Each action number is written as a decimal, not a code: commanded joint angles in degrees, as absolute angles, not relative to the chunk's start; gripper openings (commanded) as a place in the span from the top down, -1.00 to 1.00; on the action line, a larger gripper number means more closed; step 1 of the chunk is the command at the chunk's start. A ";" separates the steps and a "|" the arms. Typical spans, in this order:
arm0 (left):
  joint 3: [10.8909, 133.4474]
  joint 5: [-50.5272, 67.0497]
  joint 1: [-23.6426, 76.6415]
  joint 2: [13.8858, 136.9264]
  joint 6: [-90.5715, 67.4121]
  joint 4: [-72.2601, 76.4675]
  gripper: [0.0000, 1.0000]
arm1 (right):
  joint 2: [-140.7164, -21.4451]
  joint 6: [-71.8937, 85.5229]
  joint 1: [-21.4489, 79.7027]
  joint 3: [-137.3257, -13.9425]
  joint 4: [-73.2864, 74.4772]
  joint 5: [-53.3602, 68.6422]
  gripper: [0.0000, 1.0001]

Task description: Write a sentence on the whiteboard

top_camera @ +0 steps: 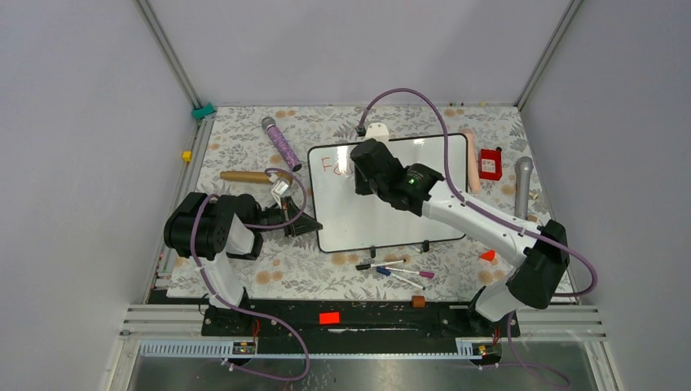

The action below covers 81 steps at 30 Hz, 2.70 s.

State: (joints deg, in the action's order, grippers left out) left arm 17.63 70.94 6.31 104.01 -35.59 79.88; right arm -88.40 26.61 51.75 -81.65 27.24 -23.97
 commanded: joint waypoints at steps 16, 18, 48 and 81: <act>18.11 74.68 7.03 103.88 -33.13 84.29 1.00 | -83.89 25.22 49.33 -82.80 27.44 -24.94 1.00; 18.06 74.66 7.03 103.89 -33.06 84.27 1.00 | -84.55 24.86 49.27 -83.40 27.43 -25.09 1.00; 18.11 74.65 7.01 103.97 -33.05 84.12 1.00 | -83.92 22.95 48.96 -84.78 29.01 -30.22 1.00; 18.19 74.71 7.12 104.05 -33.05 84.24 1.00 | -88.64 24.32 47.56 -86.47 29.14 -25.61 1.00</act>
